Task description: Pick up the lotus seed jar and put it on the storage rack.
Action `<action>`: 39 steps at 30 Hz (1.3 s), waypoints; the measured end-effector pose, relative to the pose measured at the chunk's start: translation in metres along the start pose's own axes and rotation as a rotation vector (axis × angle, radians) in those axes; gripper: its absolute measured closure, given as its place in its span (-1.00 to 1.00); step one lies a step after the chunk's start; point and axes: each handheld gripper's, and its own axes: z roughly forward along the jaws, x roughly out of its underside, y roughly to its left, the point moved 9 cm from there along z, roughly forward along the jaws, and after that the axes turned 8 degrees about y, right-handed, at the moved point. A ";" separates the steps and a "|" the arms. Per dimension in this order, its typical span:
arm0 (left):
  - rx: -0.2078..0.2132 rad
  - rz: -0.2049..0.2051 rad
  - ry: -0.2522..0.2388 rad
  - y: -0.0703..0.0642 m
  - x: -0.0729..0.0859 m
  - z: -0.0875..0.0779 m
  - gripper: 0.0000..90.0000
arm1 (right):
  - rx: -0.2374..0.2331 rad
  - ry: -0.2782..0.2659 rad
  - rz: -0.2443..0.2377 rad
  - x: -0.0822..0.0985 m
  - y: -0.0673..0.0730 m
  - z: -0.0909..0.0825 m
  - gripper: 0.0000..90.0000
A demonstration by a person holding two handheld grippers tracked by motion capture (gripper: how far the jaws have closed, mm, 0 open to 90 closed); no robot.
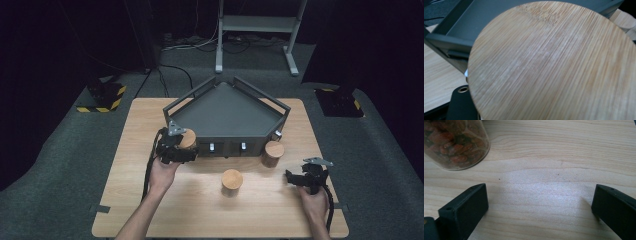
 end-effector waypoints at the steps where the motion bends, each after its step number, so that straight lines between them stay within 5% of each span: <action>1: 0.003 0.001 -0.001 0.000 -0.003 -0.001 -0.44 | 0.000 0.000 0.000 0.000 0.000 0.000 -1.00; 19: -0.017 -0.015 -0.011 0.005 -0.053 0.005 -0.44 | 0.000 0.000 0.000 0.000 0.000 0.000 -1.00; 39: -0.098 -0.071 0.024 0.012 -0.084 0.045 -0.44 | 0.000 0.000 0.000 0.000 0.000 0.000 -1.00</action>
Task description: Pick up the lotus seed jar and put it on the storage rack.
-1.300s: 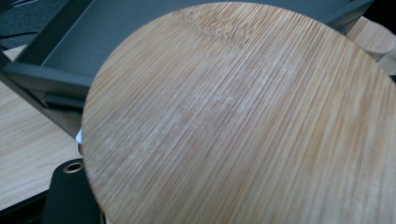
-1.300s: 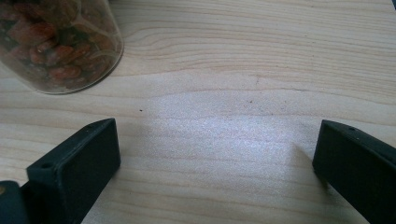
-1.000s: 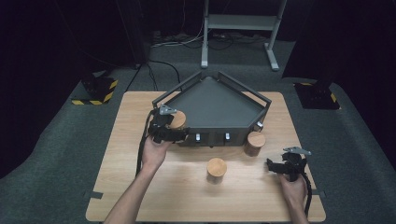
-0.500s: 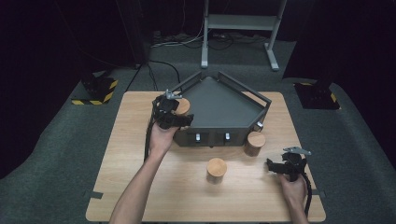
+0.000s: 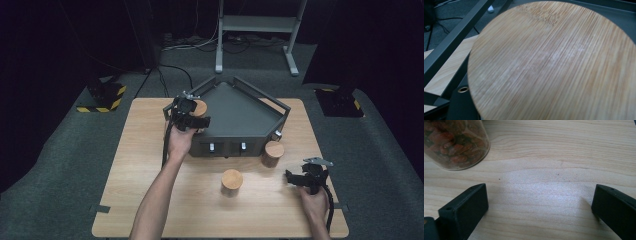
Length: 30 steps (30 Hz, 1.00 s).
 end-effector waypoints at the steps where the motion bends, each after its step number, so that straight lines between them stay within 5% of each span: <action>1: 0.000 0.000 0.000 0.000 0.000 0.000 -0.44 | 0.000 0.000 0.000 0.000 0.000 0.000 -1.00; 13: -0.049 -0.016 0.020 -0.003 -0.003 0.020 -0.44 | 0.000 0.000 0.000 0.000 0.000 0.000 -1.00; 30: -0.059 -0.028 0.032 -0.003 -0.001 0.032 -0.44 | 0.000 0.000 0.000 0.000 0.000 0.000 -1.00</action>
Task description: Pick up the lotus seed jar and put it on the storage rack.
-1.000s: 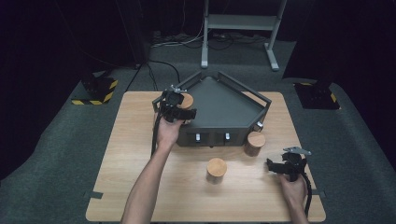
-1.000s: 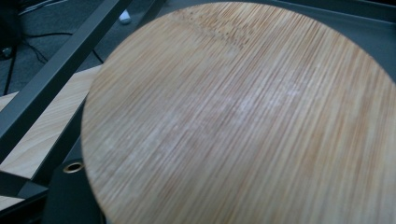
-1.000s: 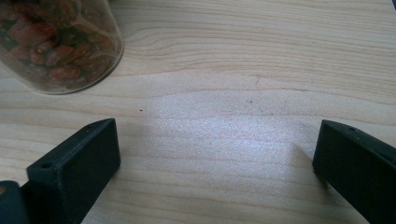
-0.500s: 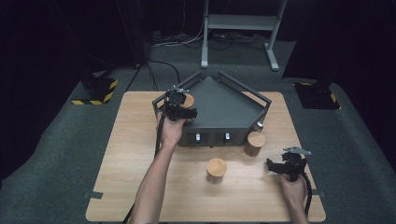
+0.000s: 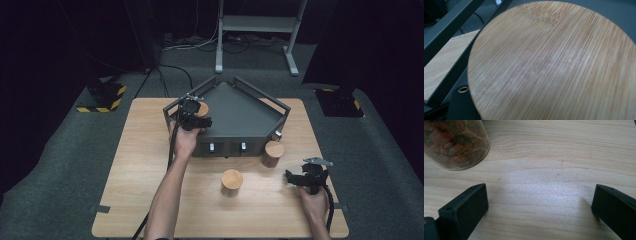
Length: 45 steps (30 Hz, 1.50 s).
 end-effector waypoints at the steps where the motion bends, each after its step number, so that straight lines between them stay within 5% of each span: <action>1: 0.000 0.001 0.002 0.000 0.000 0.001 -0.44 | 0.000 0.000 0.000 0.000 0.000 0.000 -1.00; 33: 0.002 0.013 -0.030 0.001 0.010 0.002 -0.44 | 0.000 0.000 0.000 0.000 0.000 0.000 -1.00; 45: 0.000 0.009 -0.040 0.006 0.016 0.002 -0.82 | 0.000 0.000 0.000 0.000 0.000 0.000 -1.00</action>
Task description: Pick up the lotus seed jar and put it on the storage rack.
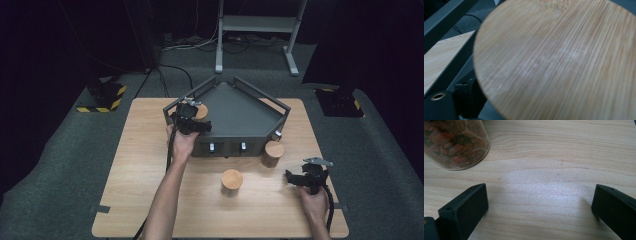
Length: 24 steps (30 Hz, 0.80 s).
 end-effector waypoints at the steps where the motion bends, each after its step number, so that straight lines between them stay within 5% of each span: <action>1: 0.003 0.000 -0.009 0.000 0.001 -0.002 -0.86 | 0.000 0.000 0.000 0.000 0.000 0.000 -1.00; 24: 0.019 0.041 -0.026 0.002 0.014 -0.022 -0.92 | 0.000 0.000 0.000 0.000 0.000 0.000 -1.00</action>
